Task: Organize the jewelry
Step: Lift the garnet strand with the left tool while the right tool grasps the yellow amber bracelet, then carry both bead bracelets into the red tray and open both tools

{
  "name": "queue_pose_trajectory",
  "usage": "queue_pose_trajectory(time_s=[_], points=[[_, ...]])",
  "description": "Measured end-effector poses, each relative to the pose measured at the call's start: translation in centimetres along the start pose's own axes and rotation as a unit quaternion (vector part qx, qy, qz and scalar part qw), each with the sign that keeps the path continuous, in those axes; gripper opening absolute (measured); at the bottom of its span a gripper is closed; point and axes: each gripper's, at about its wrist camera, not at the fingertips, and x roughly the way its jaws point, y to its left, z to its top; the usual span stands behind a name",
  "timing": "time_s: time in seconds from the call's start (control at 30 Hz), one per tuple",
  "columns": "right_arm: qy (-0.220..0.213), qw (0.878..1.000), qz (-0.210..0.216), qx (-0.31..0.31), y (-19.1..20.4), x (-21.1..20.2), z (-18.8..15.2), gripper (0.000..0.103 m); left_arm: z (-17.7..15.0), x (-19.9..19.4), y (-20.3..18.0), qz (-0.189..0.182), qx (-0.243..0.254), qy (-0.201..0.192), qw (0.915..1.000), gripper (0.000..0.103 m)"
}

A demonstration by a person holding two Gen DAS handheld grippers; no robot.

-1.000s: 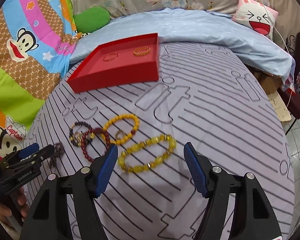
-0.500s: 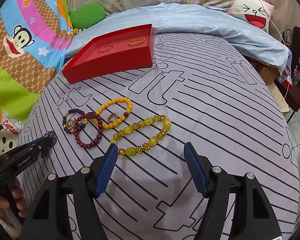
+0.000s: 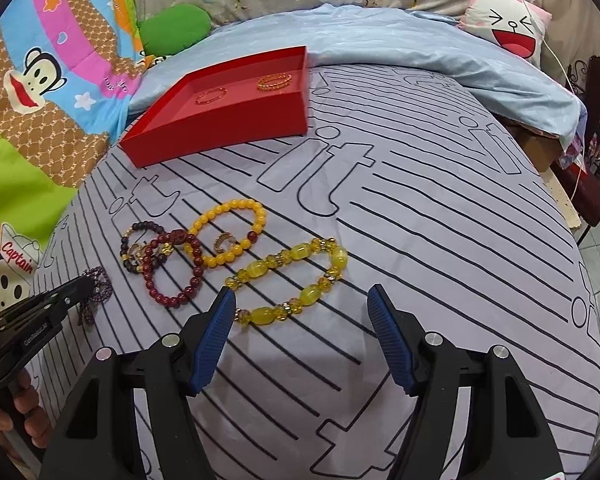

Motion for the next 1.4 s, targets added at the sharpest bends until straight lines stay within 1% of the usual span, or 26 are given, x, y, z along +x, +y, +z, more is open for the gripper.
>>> queue_pose_trajectory(time_s=[0.1, 0.2, 0.37, 0.43, 0.57, 0.67, 0.73, 0.77, 0.87, 0.9, 1.1, 1.4], points=[[-0.002, 1.0, -0.009, 0.009, -0.6, 0.2, 0.3, 0.063, -0.1, 0.3, 0.1, 0.001, -0.002, 0.004, 1.0, 0.009], [0.001, 1.0, -0.014, 0.014, -0.9, 0.7, 0.5, 0.059, -0.2, 0.4, -0.1, 0.001, 0.0, 0.004, 1.0, 0.009], [0.009, 1.0, -0.021, 0.018, -0.8, 1.6, 0.5, 0.055, -0.4, 0.5, -0.2, 0.004, 0.002, 0.003, 1.0, 0.01], [0.014, 0.999, -0.024, 0.017, -0.6, 2.0, 0.4, 0.052, -0.4, 0.5, -0.2, 0.004, 0.001, 0.003, 1.0, 0.01], [0.01, 0.999, -0.037, 0.002, -0.2, 2.1, 0.1, 0.049, -0.4, 0.5, 0.0, 0.001, -0.002, 0.002, 1.0, 0.01], [0.007, 0.999, -0.047, -0.007, -0.2, 2.0, -0.2, 0.041, -0.4, 0.5, 0.0, 0.001, -0.002, 0.001, 1.0, 0.01], [0.005, 0.999, -0.051, -0.011, -0.3, 1.8, -0.4, 0.032, -0.4, 0.6, 0.0, 0.0, -0.002, 0.001, 1.0, 0.01], [0.005, 0.999, -0.052, -0.01, -0.4, 1.8, -0.4, 0.03, -0.4, 0.6, 0.0, -0.001, -0.003, 0.0, 1.0, 0.01], [0.005, 0.999, -0.051, -0.006, -0.9, 1.6, -0.5, 0.018, -0.4, 0.5, 0.1, -0.004, -0.006, 0.001, 1.0, 0.01], [0.007, 0.999, -0.049, -0.003, -1.0, 1.6, -0.4, 0.01, -0.4, 0.5, 0.2, -0.006, -0.009, 0.002, 0.9999, 0.01], [0.008, 0.999, -0.034, 0.006, -1.3, 1.1, -0.2, 0.009, -0.3, 0.0, 0.9, -0.018, -0.028, 0.004, 0.9994, 0.009], [-0.029, 1.0, -0.003, 0.006, -0.2, -1.7, 2.3, 0.009, 0.6, -1.6, 1.4, -0.026, -0.041, -0.009, 0.9988, 0.009]])
